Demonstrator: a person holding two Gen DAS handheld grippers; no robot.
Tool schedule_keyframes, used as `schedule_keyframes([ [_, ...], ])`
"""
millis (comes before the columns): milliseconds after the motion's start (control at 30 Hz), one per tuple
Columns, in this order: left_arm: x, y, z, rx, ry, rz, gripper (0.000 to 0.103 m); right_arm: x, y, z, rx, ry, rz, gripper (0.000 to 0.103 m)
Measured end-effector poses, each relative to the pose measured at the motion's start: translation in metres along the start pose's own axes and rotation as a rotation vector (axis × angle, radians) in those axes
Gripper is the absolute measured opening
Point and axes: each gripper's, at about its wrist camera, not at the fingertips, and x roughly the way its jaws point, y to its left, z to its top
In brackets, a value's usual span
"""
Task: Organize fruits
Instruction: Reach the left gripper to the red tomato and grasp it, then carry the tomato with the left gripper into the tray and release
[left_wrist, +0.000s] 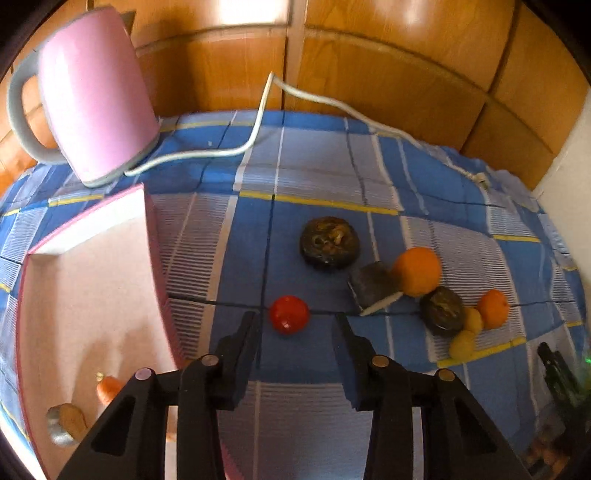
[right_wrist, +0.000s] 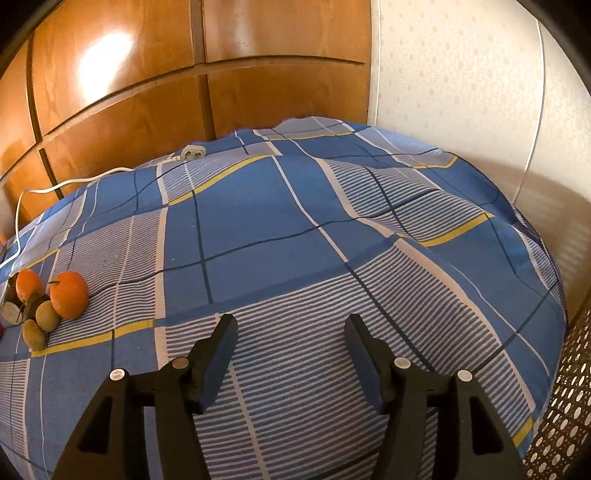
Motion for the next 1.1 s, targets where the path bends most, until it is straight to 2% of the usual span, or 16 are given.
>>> schedule_keyframes([
  [100,0.015,-0.001,0.003,-0.006,0.033,0.006,0.04,0.0,0.001,0.0,-0.002,-0.001,0.004,0.064],
  [133,0.021,-0.002,0.004,-0.002,0.037,0.01,0.029,0.0,0.001,0.0,-0.001,-0.001,0.005,0.065],
  [167,0.024,-0.002,0.003,0.005,0.04,0.018,0.025,0.0,0.001,0.0,-0.002,-0.001,0.008,0.065],
  [233,0.023,-0.003,0.002,0.011,0.024,0.017,0.025,0.0,0.001,0.0,-0.004,-0.003,0.009,0.066],
  [500,-0.004,0.002,-0.022,-0.051,-0.012,-0.084,0.025,0.001,0.002,-0.001,-0.005,-0.01,0.012,0.067],
  [633,-0.03,0.006,-0.04,-0.08,-0.051,-0.111,0.025,0.001,0.002,-0.001,-0.004,-0.011,0.012,0.067],
  [700,-0.047,0.017,-0.047,-0.125,-0.087,-0.113,0.025,0.001,0.002,-0.001,-0.002,-0.011,0.014,0.067],
  [800,-0.067,0.043,-0.051,-0.213,-0.151,-0.077,0.025,0.0,0.002,-0.001,0.001,-0.012,0.014,0.067],
  [900,-0.084,0.076,-0.051,-0.312,-0.221,0.0,0.025,-0.001,0.002,-0.001,0.002,-0.013,0.009,0.067],
  [933,-0.087,0.09,-0.049,-0.336,-0.235,0.038,0.025,-0.001,0.002,-0.001,0.002,-0.013,0.008,0.067],
  [1100,-0.088,0.129,-0.046,-0.405,-0.256,0.139,0.025,-0.001,0.002,-0.001,-0.001,-0.014,0.003,0.067],
])
